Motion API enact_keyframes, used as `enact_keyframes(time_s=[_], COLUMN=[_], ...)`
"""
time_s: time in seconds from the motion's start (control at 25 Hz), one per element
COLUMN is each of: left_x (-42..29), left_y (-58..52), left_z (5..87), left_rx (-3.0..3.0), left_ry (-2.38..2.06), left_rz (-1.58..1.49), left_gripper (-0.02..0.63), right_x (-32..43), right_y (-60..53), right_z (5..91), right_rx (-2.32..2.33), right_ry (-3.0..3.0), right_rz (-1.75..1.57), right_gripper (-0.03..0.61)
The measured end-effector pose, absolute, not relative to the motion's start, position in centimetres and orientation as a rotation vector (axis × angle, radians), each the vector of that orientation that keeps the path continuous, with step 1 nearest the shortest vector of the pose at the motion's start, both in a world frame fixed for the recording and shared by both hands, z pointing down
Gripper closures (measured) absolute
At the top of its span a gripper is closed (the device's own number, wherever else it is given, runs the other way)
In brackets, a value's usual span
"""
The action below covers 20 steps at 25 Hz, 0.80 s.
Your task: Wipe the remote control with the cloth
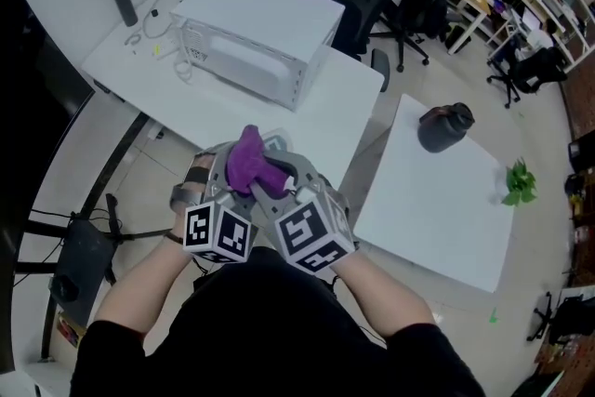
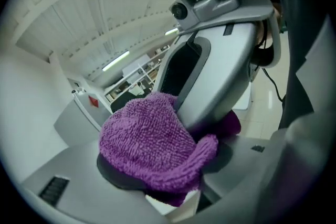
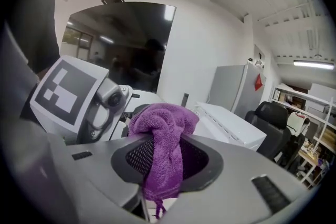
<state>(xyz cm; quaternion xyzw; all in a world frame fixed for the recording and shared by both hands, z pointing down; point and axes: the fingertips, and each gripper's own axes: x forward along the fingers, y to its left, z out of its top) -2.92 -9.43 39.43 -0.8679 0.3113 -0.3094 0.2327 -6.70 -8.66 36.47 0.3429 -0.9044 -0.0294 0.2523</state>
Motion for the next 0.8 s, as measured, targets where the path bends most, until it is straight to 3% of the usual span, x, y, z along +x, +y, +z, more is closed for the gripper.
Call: enact_keyframes(time_s=[0.36,0.48,0.56,0.64,0.8], left_x=[-3.4,-3.8,-4.9,-6.4,-7.9], left_y=[-8.0,-8.4,-9.9,-11.9,-13.6], left_z=[38.4,38.2,37.1,35.6,33.2], left_rx=[-2.43,-2.717,-3.145,-3.532,-3.725], left_ry=[0.871,0.901,0.991,1.076,0.86], left_rz=[-0.776,-0.608,-0.242,0.342,1.391], left_gripper=[0.362,0.362,0.362,0.361,0.362], right_x=[-0.4,1.3,3.5,5.4,3.4], right_y=[-12.4,-13.1,-13.2,-13.4,-13.1], right_z=[35.9,32.1,28.3,26.3,29.7], right_rx=[1.132,1.265,1.424,1.543,1.389], right_ry=[-2.377,-2.517,-2.747,-2.942,-3.076], right_rz=[-0.061,-0.062,0.021,0.231,0.722], right_gripper=[0.454,0.454,0.454,0.454,0.454])
